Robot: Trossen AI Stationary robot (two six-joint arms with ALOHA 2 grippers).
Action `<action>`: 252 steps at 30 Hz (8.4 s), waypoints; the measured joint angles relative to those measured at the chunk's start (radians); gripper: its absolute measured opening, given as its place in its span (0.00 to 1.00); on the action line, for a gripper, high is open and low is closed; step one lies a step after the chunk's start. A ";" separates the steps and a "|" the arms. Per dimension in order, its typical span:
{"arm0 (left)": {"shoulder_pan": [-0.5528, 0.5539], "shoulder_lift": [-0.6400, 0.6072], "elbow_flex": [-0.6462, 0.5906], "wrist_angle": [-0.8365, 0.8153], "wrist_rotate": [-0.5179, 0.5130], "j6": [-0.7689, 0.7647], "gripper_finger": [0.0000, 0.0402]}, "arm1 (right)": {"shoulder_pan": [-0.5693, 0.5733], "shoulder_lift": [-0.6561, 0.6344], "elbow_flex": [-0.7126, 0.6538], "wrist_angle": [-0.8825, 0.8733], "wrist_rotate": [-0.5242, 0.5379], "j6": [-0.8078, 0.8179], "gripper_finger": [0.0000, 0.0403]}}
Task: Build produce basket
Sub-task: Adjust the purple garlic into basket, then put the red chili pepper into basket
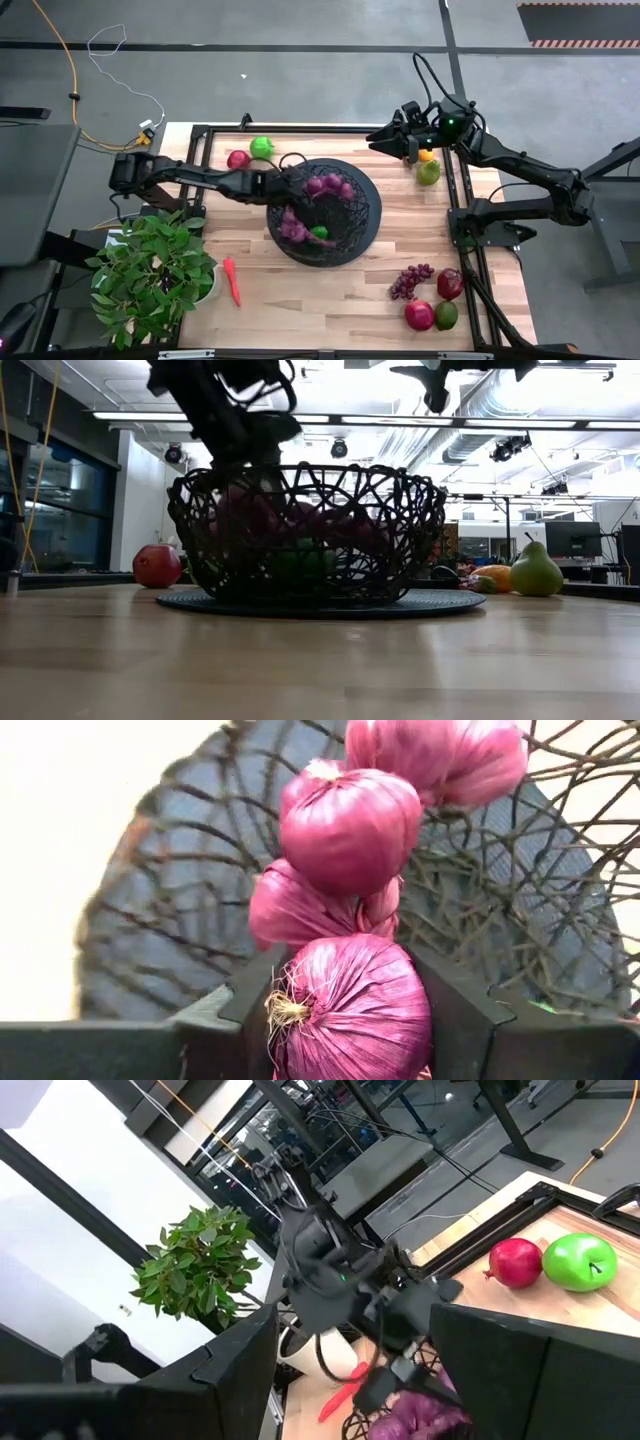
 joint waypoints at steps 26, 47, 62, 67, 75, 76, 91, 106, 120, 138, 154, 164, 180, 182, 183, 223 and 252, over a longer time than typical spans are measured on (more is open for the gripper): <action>-0.031 0.062 0.002 -0.049 0.018 0.151 0.42 | 0.000 0.000 0.001 -0.016 0.016 -0.007 0.60; 0.002 0.062 0.036 -0.064 0.059 0.155 0.67 | 0.000 0.000 0.001 -0.023 0.016 -0.007 0.60; 0.095 -0.108 0.132 -0.152 0.078 0.260 0.68 | 0.001 0.000 0.001 -0.076 0.016 0.015 0.60; 0.077 -0.278 0.052 -0.036 0.078 0.225 0.68 | 0.044 0.002 0.001 -0.212 0.018 -0.023 0.60; 0.032 -0.538 -0.194 0.391 0.127 0.152 0.67 | 0.276 0.129 0.001 -0.236 -0.003 0.027 0.60; 0.029 -0.554 -0.210 0.413 0.126 0.138 0.67 | 0.306 0.158 0.001 -0.234 -0.003 0.026 0.60; 0.012 -0.589 -0.224 0.295 0.131 0.072 0.67 | 0.480 0.541 0.140 -0.168 0.130 -0.233 0.60; 0.012 -0.721 -0.224 0.526 0.171 -0.003 0.67 | 0.524 0.820 0.431 -0.130 0.348 -0.387 0.26; 0.012 -0.854 -0.222 0.711 0.118 0.032 0.67 | 0.533 1.115 0.776 -0.314 0.356 -0.385 0.01; 0.012 -0.864 -0.222 0.707 0.115 0.032 0.67 | 0.486 1.189 0.868 -0.539 0.582 -0.528 0.00; 0.012 -0.864 -0.223 0.707 0.119 0.030 0.67 | 0.330 1.032 0.914 -0.749 0.610 -0.617 0.00; 0.013 -0.864 -0.223 0.707 0.118 0.034 0.67 | 0.266 0.855 0.497 -0.409 0.612 -0.473 0.00; 0.013 -0.862 -0.223 0.707 0.081 0.033 0.67 | 0.249 0.889 0.465 -0.358 0.614 -0.476 0.00; 0.013 -0.862 -0.223 0.707 0.081 0.033 0.67 | 0.241 0.889 0.466 -0.364 0.614 -0.477 0.00; 0.013 -0.862 -0.223 0.707 0.081 0.033 0.67 | 0.236 0.888 0.469 -0.371 0.614 -0.477 0.00; 0.013 -0.862 -0.223 0.707 0.063 0.034 0.67 | 0.192 0.598 0.333 -0.468 0.648 -0.489 0.00; 0.013 -0.843 -0.224 0.415 0.092 0.399 0.67 | 0.297 -0.250 -0.356 0.204 0.493 -0.269 0.04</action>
